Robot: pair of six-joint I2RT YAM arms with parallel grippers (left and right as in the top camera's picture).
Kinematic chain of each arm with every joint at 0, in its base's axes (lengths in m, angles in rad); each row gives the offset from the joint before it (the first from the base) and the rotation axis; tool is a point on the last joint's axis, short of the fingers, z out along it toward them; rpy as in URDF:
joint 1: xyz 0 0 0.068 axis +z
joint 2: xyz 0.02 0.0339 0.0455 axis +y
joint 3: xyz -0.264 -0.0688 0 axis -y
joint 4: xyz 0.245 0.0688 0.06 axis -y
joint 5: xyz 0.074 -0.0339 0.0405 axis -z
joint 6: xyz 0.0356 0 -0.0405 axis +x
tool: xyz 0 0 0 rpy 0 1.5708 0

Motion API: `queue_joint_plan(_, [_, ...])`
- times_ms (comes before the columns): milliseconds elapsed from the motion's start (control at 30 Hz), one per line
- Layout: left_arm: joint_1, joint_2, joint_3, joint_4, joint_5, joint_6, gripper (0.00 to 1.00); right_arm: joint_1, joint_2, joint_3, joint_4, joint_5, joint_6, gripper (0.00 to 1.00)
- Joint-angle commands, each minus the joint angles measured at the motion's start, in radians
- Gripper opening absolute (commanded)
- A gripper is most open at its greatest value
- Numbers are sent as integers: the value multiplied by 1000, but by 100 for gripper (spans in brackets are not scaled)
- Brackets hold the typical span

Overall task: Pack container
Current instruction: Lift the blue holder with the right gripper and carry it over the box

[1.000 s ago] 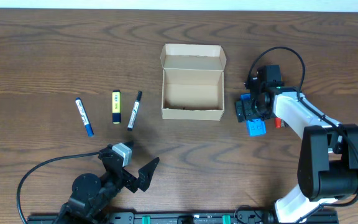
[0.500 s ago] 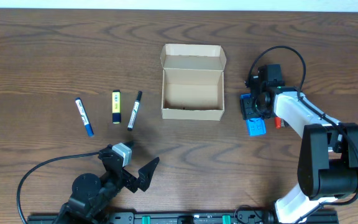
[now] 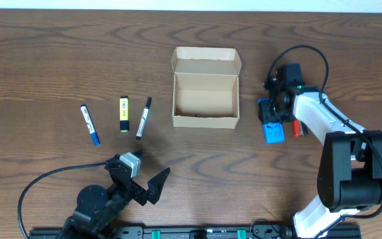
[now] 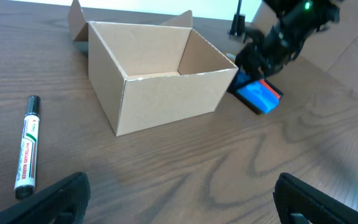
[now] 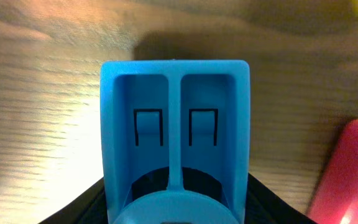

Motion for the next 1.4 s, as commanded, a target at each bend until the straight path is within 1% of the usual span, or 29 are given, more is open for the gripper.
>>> queue_joint_plan(0, [-6,-8,-24,-2,-11,0,95,-7,-14,102,-56,-27,34,46])
queue_joint_plan(167, [-6,-8,-24,-2,-11,0,95,-6,-63,262,-203,-81,53,46])
queue_joint_plan(400, [-6,-8,-24,-2,-11,0,95,17,-171,425,-294,-156,86,46])
queue_joint_plan(533, [-6,-8,-24,-2,-11,0,95,106,-240,473,-286,-155,85,47])
queue_joint_plan(667, [-6,-8,-24,-2,-11,0,95,245,-261,487,-245,-154,55,47])
queue_joint_plan(767, [-6,-8,-24,-2,-11,0,95,355,-248,487,-195,-135,5,47])
queue_joint_plan(933, [-6,-8,-24,-2,-11,0,95,470,-192,487,-126,-47,-97,48])
queue_joint_plan(1033, [-6,-8,-24,-2,-11,0,95,497,-142,487,-106,-34,-174,48])
queue_joint_plan(1167, [-6,-8,-24,-2,-11,0,95,501,-64,487,-121,-5,-274,48])
queue_joint_plan(1367, [-6,-8,-24,-2,-11,0,95,493,13,487,-136,-1,-481,46])
